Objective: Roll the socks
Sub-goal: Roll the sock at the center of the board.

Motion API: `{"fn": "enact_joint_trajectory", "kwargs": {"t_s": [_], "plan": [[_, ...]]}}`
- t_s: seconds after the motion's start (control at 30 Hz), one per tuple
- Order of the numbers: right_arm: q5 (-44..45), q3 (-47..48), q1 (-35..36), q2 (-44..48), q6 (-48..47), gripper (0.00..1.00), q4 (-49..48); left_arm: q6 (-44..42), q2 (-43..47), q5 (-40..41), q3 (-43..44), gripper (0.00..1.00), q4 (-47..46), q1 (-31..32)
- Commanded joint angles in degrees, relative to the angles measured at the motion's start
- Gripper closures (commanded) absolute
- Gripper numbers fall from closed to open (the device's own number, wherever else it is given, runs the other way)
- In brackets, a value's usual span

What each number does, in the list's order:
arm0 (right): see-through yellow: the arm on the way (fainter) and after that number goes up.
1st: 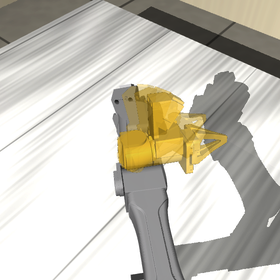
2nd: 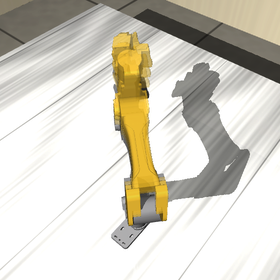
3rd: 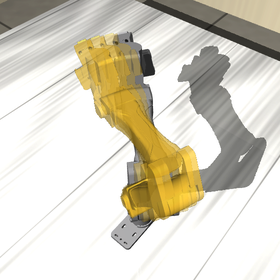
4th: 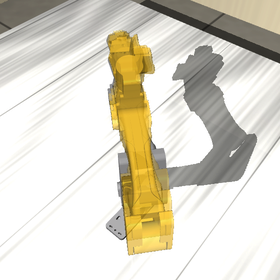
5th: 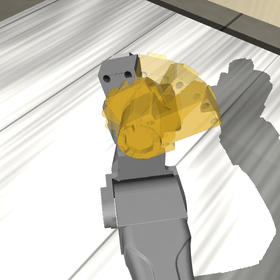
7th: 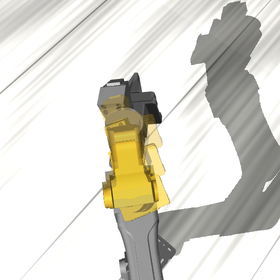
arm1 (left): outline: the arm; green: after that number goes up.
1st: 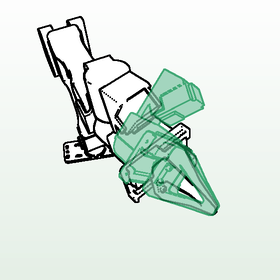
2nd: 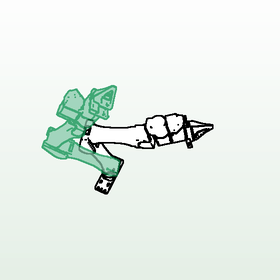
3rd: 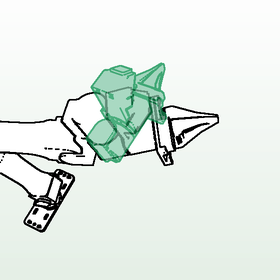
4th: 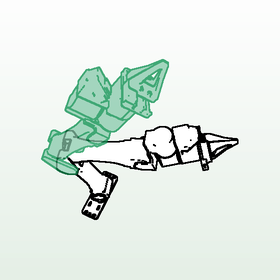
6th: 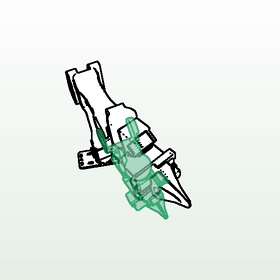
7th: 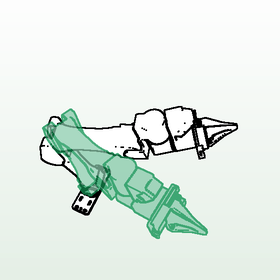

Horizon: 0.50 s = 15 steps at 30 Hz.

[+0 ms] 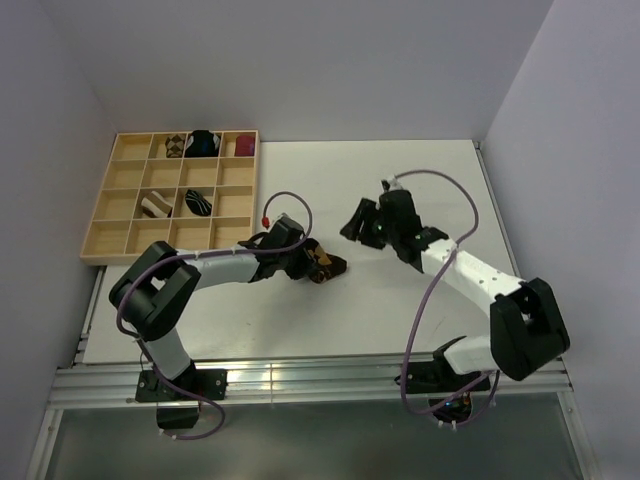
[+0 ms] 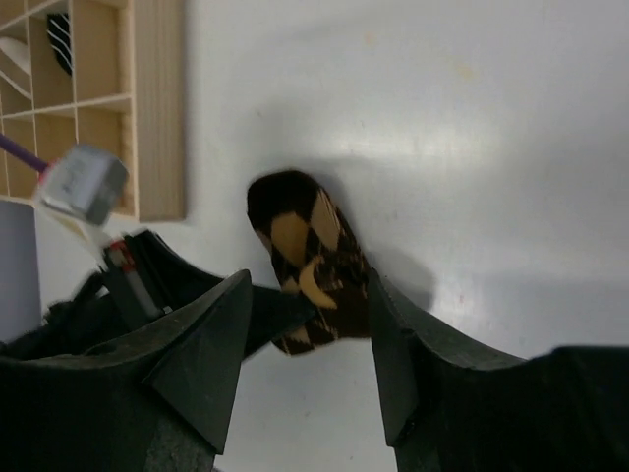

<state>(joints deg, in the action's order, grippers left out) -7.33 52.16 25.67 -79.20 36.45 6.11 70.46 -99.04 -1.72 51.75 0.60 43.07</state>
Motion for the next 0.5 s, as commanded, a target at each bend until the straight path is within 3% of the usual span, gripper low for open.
{"fn": "enact_joint_trajectory", "kwargs": {"t_s": [0.0,0.17,0.47], "plan": [[-0.49,-9.95,0.69,4.3,11.97,0.41,-5.91,2.84,-3.87,-2.67,-3.23,1.0,3.98,-0.79],[-1.72,-19.98,1.05,8.97,18.66,0.4,-10.85,6.44,-3.35,-2.42,-4.81,1.0,0.99,-1.41],[-5.94,-25.71,1.57,2.39,25.78,0.4,-24.65,9.08,-3.96,-1.8,-5.43,1.0,-0.07,-1.58]]}}
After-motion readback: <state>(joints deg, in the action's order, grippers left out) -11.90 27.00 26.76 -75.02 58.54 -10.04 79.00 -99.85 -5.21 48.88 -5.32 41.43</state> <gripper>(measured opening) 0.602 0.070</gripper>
